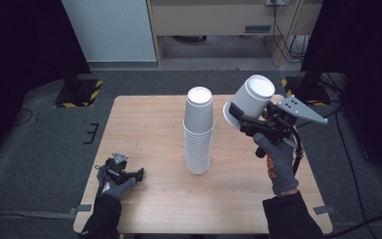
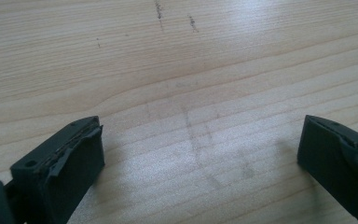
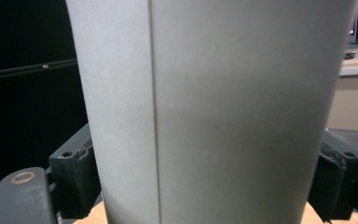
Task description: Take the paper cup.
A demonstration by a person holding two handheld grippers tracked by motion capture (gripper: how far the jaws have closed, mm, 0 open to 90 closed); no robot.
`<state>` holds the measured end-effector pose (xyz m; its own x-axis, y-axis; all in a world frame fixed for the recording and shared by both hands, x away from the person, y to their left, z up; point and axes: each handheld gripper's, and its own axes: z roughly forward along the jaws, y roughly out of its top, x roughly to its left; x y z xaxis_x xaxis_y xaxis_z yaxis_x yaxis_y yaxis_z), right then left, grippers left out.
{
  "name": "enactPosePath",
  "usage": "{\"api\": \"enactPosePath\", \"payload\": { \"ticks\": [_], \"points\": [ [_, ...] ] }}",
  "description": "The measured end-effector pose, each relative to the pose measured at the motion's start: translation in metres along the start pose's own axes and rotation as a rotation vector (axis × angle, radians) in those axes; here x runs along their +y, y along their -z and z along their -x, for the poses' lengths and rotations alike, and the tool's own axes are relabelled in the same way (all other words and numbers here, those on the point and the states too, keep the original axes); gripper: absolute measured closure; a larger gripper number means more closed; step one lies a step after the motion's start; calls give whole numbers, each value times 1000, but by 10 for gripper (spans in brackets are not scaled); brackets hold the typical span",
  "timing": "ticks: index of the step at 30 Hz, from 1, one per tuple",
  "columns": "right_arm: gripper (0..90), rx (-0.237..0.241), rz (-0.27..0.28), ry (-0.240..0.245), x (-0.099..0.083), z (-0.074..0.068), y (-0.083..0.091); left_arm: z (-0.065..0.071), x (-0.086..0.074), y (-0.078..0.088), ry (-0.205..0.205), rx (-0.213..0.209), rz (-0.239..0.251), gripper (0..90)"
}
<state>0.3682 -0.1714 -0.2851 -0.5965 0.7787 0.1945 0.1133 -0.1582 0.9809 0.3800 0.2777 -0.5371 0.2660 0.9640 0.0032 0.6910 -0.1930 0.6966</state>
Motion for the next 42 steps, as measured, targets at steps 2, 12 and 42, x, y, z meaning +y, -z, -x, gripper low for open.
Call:
{"api": "enactPosePath", "payload": {
  "ticks": [2, 12, 42],
  "points": [
    [149, -6, -7, -5, -4, 3, 3, 0, 0, 0, -1, 0, 0, 0],
    [149, -19, -39, -35, -26, 14, 14, 0, 0, 0, 0, 0, 0, 0],
    [148, -38, -113, -154, -85, 41, 39, -3, 1, 13, -24, 17, 36, 273]
  ]
}}
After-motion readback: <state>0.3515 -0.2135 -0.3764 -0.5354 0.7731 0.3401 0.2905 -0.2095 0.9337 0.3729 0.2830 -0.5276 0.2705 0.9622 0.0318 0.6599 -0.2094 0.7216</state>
